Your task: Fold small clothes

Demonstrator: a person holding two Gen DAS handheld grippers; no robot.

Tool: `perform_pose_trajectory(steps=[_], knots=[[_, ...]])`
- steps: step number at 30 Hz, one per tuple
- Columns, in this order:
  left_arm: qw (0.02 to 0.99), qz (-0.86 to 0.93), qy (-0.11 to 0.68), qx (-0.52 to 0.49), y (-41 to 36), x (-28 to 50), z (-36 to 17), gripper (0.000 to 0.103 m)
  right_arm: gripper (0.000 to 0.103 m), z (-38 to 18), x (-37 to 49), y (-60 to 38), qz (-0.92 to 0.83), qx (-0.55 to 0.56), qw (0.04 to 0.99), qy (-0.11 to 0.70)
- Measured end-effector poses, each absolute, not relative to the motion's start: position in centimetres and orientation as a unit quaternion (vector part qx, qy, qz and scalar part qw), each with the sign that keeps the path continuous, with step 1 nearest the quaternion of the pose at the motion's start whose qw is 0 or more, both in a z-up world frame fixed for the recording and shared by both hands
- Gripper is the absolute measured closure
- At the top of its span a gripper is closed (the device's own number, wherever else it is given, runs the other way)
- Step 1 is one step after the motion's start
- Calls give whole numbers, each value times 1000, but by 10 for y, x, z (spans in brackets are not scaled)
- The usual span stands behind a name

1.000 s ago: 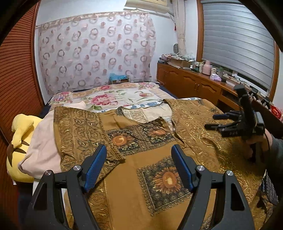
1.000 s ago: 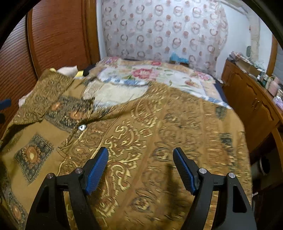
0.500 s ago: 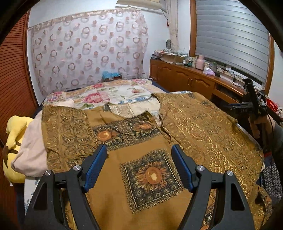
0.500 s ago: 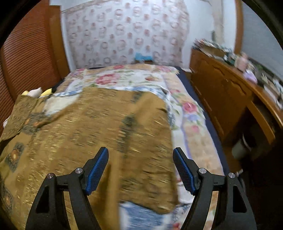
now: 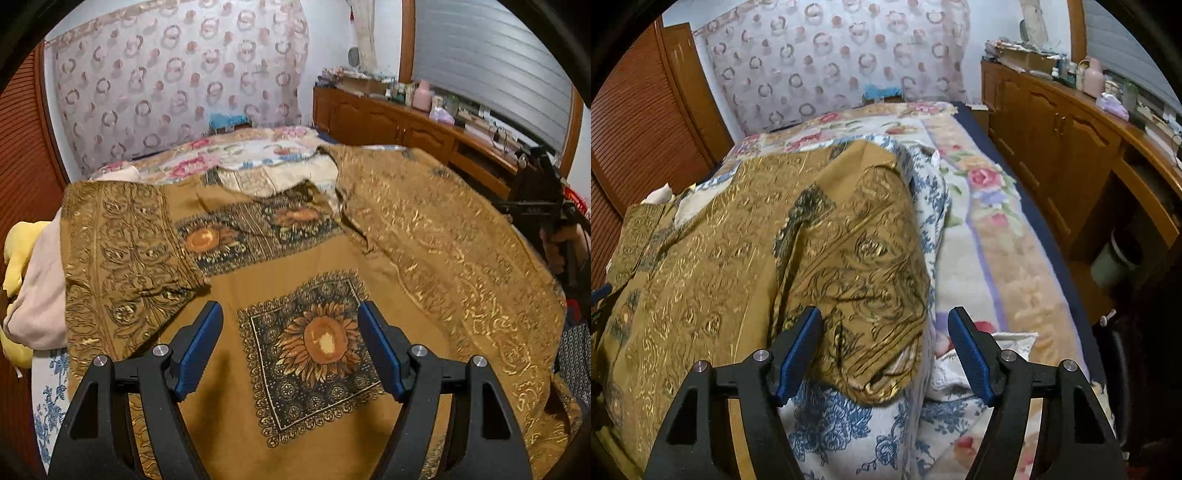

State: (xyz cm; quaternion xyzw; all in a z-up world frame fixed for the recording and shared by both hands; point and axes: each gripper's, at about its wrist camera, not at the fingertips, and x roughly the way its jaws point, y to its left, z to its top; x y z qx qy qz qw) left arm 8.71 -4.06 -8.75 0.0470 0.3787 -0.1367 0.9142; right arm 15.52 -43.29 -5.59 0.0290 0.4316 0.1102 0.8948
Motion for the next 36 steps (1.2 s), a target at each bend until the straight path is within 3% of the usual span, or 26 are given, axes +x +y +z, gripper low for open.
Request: perform_pose_trajectory(steps=[7,13,22,26,36], knots=[[902,-142,404,55,-45,96,-99,27,35,-50,162,-435,130,27,887,442],[889,-141,431,58,-46,104,-110,26,50,-54,161,-439,143,54,884,442],[885,-152,435,67,-50,103,-112,16,77,-48,151,-439,123,29,893,432],[884,-155,436,70,-50,105,-112,13,95,-40,146,-433,127,9,899,420],[884,-155,436,70,-51,105,-113,13,97,9,132,-391,161,-29,919,359]])
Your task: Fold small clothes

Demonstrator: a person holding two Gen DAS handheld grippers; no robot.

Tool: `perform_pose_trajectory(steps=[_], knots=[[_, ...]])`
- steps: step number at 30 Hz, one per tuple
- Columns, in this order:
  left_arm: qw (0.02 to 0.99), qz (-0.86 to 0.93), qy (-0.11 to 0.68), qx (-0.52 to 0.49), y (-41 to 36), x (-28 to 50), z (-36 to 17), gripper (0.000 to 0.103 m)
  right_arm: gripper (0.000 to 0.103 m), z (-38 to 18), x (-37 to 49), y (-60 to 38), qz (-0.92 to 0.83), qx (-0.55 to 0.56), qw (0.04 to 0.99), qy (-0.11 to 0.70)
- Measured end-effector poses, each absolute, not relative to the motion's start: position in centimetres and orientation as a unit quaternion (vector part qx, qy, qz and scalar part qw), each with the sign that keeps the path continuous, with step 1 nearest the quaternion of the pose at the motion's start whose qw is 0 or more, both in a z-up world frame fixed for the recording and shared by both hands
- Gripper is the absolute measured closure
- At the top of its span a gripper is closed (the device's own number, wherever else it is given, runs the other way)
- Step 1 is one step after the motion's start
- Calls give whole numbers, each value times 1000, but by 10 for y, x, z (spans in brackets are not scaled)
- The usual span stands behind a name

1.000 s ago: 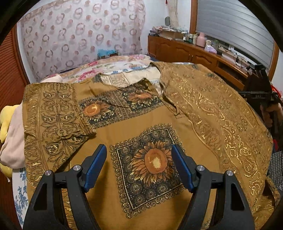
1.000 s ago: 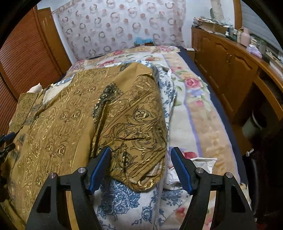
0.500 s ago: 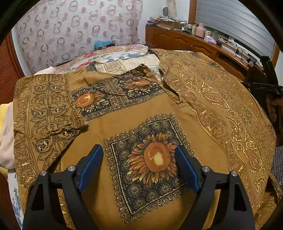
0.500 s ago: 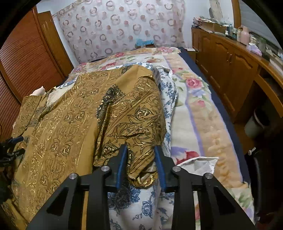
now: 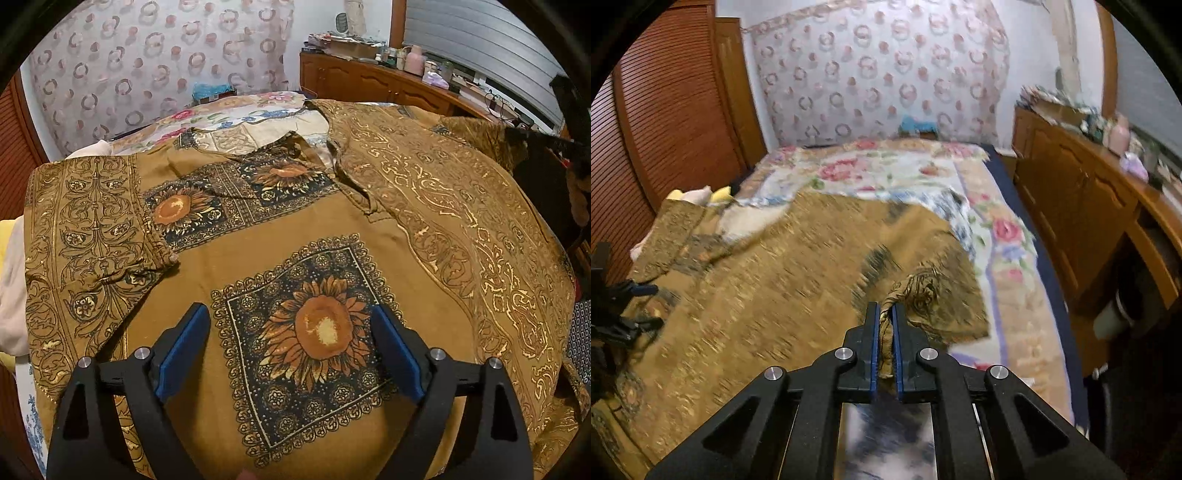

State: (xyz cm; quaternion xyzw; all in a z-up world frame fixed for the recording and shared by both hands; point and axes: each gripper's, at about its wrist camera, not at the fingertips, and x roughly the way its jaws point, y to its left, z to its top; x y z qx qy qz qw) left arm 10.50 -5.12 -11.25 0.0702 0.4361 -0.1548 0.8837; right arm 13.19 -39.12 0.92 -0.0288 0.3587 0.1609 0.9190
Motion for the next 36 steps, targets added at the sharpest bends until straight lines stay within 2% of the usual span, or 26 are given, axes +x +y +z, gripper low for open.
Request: perform_pose_trajectory(steps=[5,11,16,19,21,24,31,36], knots=[[884,-155,436,70,-52,105,-112,13,97,13,124,-342,203,-59,913,349],[884,-154,436,70,-52,105,-112,13,97,-25,112,-287,240,-102,887,381],[885,-153,434,73,-51,104,-112,13,96,-44,107,-280,230,-103,883,395],[897,-141,414,67,-47,100,-103,13,82,-40,102,-281,227,-96,885,394],[904,-140,401,54,-42,97,-95,13,64,-29,103,-282,228,-90,889,387],[915,-135,378,42,-37,91,-79,13,52,-10,101,-290,220,-84,902,363],[932,-138,334,32,-35,79,-51,13,50,3,114,-329,163,-59,925,338],[935,-147,321,35,-41,74,-45,13,49,-22,143,-347,110,-39,924,364]])
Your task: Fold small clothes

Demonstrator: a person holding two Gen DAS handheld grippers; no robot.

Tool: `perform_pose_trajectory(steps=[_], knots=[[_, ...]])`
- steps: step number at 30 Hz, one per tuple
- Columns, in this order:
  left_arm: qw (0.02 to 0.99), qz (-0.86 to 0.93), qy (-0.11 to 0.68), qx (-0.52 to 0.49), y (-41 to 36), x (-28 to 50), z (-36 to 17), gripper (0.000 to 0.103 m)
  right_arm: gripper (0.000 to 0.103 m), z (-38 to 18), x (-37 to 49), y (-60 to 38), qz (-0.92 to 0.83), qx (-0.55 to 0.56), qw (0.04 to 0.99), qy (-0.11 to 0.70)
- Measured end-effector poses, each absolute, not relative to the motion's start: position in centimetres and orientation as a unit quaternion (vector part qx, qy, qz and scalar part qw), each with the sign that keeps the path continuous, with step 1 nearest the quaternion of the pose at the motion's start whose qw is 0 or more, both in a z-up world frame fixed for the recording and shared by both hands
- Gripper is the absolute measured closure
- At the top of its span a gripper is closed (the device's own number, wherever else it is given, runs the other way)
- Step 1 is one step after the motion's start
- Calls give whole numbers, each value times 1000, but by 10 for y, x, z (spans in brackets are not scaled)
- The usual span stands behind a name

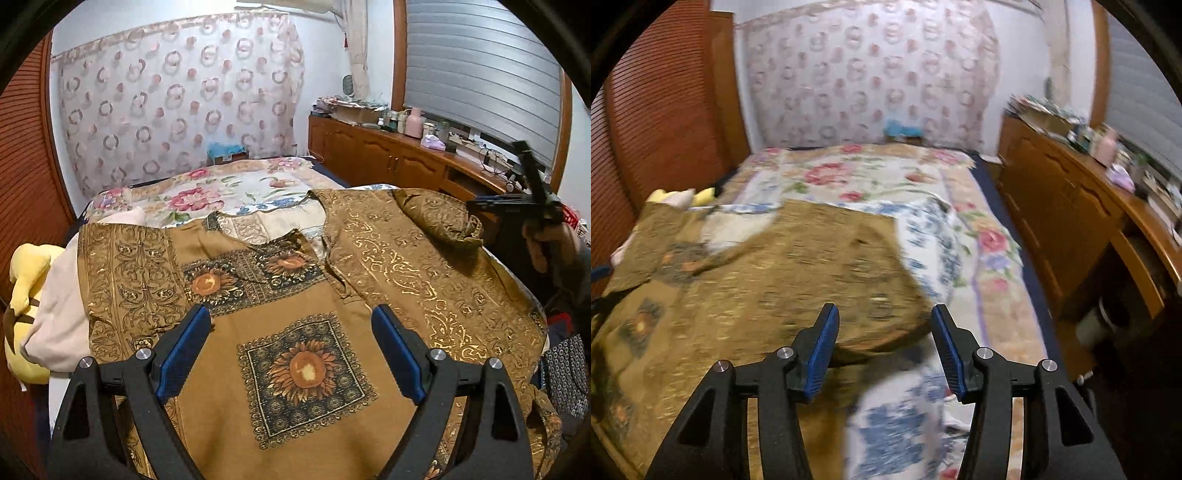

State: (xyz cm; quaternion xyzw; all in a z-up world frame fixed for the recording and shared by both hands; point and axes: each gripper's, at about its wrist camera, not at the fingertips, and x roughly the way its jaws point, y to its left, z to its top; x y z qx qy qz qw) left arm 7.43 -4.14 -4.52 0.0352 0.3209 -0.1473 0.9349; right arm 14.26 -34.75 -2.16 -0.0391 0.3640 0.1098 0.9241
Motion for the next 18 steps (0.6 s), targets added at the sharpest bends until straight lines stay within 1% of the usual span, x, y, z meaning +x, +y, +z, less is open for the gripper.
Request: perform_pose_trajectory(steps=[5,9,10,11,12,18], knots=[[933,-155,323,37,-45,73,-46,13,49,-40,168,-352,106,14,916,387],[932,-154,324,38,-47,71,-46,13,50,-41,179,-353,130,42,906,400],[932,-154,325,38,-46,71,-46,13,54,-41,181,-350,136,42,904,403],[933,-153,325,37,-46,70,-47,13,75,-41,182,-344,146,40,901,406],[933,-152,325,36,-45,70,-47,13,93,-39,183,-335,161,33,898,408],[934,-144,325,27,-36,67,-49,13,95,-16,181,-276,229,-2,893,387]])
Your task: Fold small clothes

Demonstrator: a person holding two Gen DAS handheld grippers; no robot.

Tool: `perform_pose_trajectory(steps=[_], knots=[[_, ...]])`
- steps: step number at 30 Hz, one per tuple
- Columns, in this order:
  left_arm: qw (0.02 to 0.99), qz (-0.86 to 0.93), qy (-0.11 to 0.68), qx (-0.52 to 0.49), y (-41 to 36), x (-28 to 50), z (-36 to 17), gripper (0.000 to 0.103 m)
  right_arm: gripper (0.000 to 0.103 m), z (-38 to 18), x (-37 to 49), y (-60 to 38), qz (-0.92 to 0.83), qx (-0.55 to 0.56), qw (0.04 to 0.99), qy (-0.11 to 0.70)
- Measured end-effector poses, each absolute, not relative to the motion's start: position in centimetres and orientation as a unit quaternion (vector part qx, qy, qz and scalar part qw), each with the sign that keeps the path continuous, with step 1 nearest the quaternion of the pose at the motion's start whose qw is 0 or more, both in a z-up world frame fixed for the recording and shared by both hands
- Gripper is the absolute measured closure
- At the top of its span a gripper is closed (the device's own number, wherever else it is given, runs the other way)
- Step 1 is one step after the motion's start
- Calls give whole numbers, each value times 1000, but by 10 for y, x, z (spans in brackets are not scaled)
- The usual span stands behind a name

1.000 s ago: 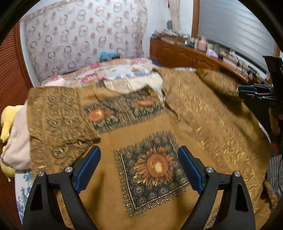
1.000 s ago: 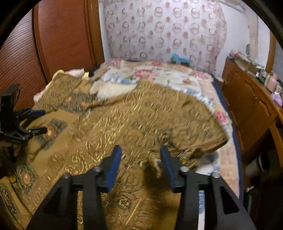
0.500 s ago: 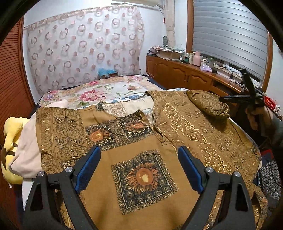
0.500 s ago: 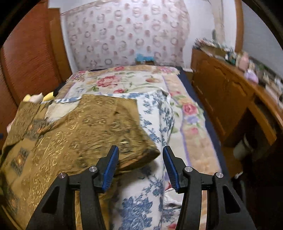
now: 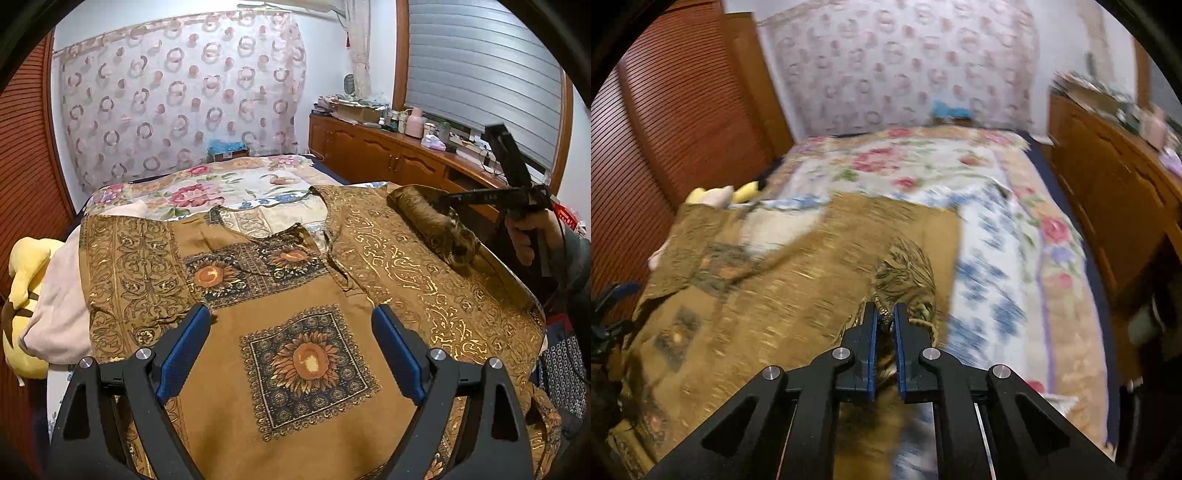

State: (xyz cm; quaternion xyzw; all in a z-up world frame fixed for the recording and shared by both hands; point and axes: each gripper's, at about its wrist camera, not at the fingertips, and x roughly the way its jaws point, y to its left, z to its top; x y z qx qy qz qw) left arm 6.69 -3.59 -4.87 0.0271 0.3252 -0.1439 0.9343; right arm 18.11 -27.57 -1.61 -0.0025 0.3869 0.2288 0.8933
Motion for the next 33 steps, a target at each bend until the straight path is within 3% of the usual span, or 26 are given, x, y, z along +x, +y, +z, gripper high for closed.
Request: perform_pose_trajectory(steps=[9,10,12,15,25,33], knots=[[935,-135,327,18,-21,65,-51,13,95,16,200,-203,274,-6,891,361],[936,-134,326,16,-20,65,-51,13,92,18,202,-199,274,-4,891,361],[936,-133,326,14,-19,65,-51,13,69,15,209,-193,271,-10,892,361],[936,-131,326,12,-16,65,-52,13,58,15,199,-214,261,-30,898,352],[942,-107,319,6,7,73,-48,13,56,-12,197,-260,167,-83,905,383],[941,-86,328,0,46,93,-46,14,56,-45,241,-288,140,-36,887,439]])
